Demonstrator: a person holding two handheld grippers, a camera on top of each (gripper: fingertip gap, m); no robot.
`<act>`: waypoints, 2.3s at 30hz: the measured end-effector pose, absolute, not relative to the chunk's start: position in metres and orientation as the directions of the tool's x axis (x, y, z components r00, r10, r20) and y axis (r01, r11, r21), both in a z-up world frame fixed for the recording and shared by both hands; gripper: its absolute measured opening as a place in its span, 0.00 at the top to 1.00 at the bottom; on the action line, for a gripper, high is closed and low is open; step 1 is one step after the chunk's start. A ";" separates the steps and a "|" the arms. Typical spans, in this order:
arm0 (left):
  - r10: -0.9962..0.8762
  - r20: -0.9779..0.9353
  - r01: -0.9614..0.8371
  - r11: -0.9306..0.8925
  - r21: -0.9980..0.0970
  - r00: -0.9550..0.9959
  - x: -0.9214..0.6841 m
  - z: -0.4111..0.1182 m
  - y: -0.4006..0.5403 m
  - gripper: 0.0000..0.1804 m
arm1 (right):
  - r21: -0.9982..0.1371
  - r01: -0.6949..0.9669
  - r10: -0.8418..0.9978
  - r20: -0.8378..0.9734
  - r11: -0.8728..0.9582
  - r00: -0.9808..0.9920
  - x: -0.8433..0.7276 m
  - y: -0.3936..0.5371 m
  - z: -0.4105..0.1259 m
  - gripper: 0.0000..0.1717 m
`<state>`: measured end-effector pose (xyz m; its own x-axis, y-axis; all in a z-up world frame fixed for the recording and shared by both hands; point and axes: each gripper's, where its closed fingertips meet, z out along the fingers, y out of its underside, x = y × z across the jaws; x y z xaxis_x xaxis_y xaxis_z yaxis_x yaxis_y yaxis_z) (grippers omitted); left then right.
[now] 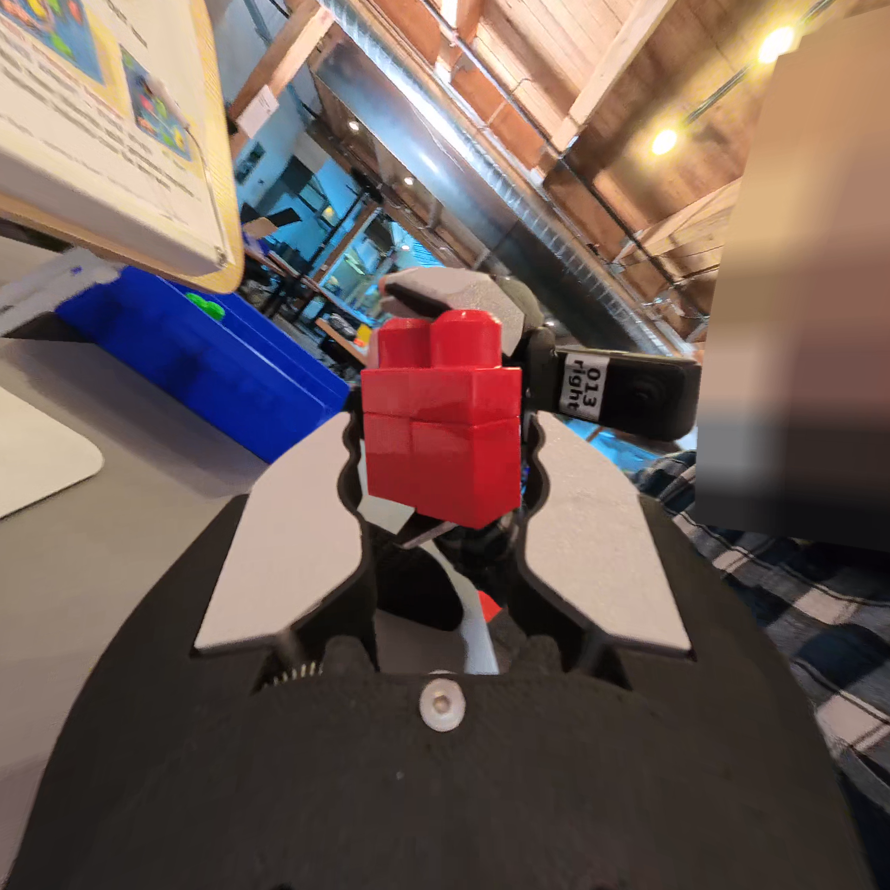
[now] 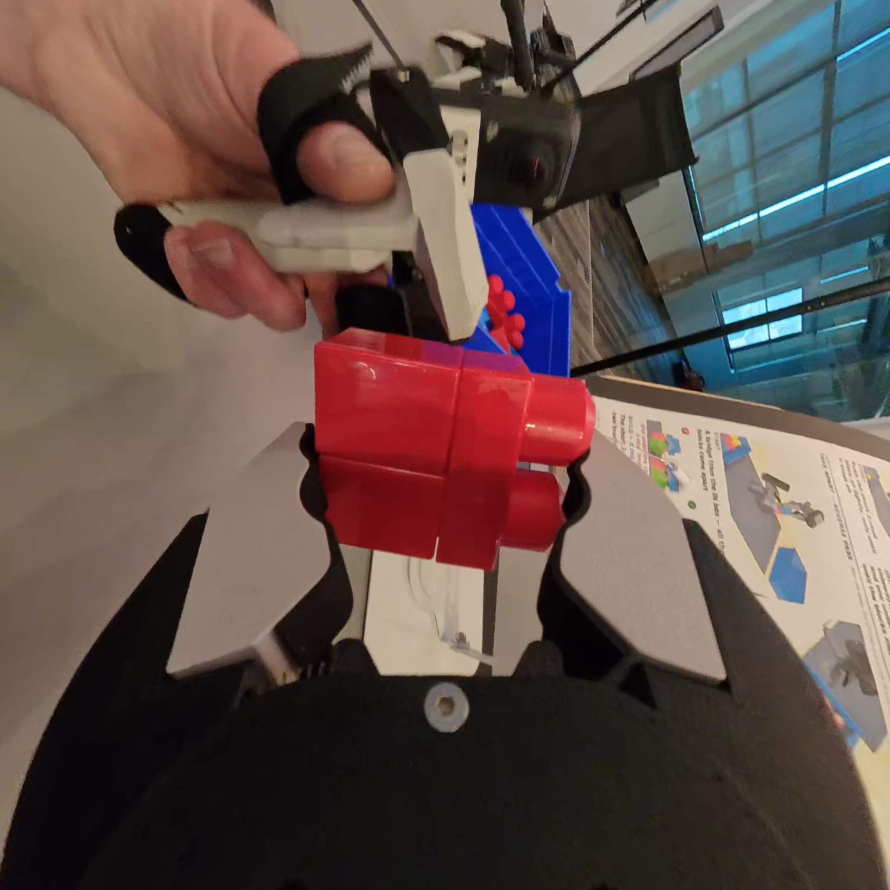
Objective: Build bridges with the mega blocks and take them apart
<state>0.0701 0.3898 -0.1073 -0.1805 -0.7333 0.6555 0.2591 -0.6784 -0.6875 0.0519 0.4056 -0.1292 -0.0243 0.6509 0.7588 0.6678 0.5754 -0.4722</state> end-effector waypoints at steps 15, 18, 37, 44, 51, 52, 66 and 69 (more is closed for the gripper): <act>-0.647 0.635 0.253 -0.757 -0.603 -0.421 0.086 -0.106 0.374 0.51 | -0.568 0.535 0.704 0.707 0.626 -0.074 0.038 0.383 -0.128 0.42; -0.644 0.618 0.254 -0.756 -0.603 -0.450 0.083 -0.104 0.372 0.52 | -0.599 0.498 0.719 0.692 0.627 -0.072 0.037 0.379 -0.124 0.42; -0.626 0.536 0.342 -0.771 -0.538 -0.567 0.079 -0.094 0.367 0.57 | -0.663 0.458 0.762 0.646 0.592 -0.050 0.034 0.374 -0.123 0.39; -0.607 0.535 0.311 -0.780 -0.544 -0.587 0.083 -0.098 0.362 0.56 | -0.678 0.450 0.786 0.611 0.581 -0.095 0.041 0.370 -0.120 0.45; -0.613 0.533 0.320 -0.776 -0.543 -0.583 0.082 -0.098 0.361 0.57 | -0.656 0.484 0.783 0.613 0.580 -0.106 0.042 0.371 -0.121 0.46; -0.614 0.531 0.326 -0.777 -0.539 -0.584 0.081 -0.098 0.361 0.57 | -0.662 0.486 0.790 0.605 0.570 -0.100 0.041 0.372 -0.122 0.46; -0.564 0.525 0.216 -0.785 -0.581 -0.637 0.079 -0.101 0.347 0.57 | -0.756 0.463 0.884 0.351 0.462 -0.309 0.053 0.358 -0.114 0.52; -0.554 0.531 0.162 -0.775 -0.611 -0.641 0.082 -0.106 0.339 0.58 | -0.743 0.507 0.884 0.250 0.436 -0.394 0.052 0.352 -0.122 0.51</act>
<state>0.0818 0.3392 -0.1064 -0.6415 -0.5535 0.5312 0.1623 -0.7746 -0.6112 0.0524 0.3515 -0.1223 -0.3941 0.8844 0.2501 0.5073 0.4362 -0.7432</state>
